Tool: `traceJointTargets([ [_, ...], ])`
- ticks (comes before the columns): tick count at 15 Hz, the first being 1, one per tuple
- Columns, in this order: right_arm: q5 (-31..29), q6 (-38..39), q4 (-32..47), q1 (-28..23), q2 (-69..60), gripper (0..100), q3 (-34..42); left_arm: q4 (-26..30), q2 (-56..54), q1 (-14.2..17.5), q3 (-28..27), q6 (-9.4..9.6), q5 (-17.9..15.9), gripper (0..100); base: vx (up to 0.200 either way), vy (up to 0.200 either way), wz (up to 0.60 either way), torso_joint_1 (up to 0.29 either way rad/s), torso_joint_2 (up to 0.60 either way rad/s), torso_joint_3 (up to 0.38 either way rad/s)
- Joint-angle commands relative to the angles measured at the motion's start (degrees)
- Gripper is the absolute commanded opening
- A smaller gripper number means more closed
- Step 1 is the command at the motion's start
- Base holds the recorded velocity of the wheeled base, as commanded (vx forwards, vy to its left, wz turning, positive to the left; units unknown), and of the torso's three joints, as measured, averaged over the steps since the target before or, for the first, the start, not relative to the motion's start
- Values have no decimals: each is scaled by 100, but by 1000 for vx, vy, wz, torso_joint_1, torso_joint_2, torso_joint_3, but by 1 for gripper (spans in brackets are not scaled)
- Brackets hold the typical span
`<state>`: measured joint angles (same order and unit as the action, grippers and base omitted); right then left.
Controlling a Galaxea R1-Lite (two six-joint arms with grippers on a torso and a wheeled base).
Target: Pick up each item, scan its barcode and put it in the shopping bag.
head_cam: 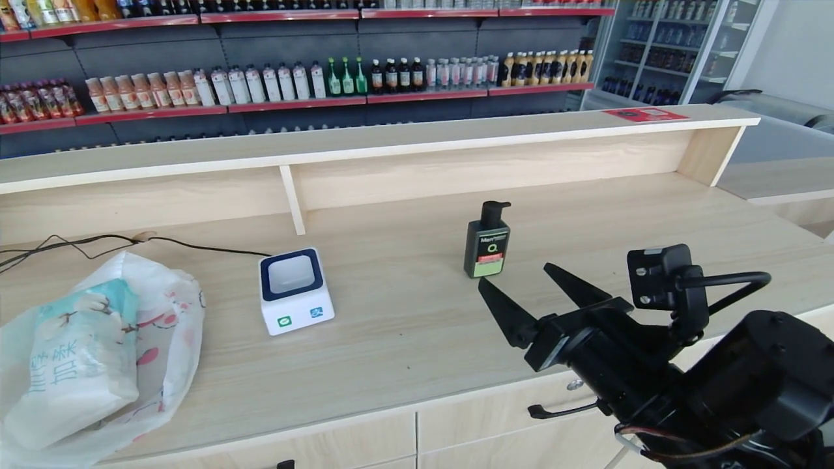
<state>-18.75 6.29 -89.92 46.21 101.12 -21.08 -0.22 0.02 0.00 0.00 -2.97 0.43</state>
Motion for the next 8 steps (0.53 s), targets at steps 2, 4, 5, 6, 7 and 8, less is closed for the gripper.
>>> traceJointTargets([
  [2,64,-5,-8,2,30,100,-37,-4,6,0,0,-1,1,100,0,-200,600,5,0,2],
  [4,73,-5,-8,2,30,100,-19,-4,-2,0,0,-1,10,100,0,-200,600,5,0,5],
  [5,73,-14,-8,2,30,100,25,-4,6,0,0,-1,1,100,0,-200,600,7,2,2],
  [6,73,-23,-8,2,30,100,7,-4,-2,0,0,-1,1,100,0,-200,0,2,2,-2],
  [7,73,-40,-8,2,39,100,-2,-4,-2,0,0,-1,1,100,0,-200,0,2,2,2],
  [8,82,-40,-8,2,66,100,-2,-4,6,0,0,-1,10,100,0,-200,0,-7,-2,-7],
])
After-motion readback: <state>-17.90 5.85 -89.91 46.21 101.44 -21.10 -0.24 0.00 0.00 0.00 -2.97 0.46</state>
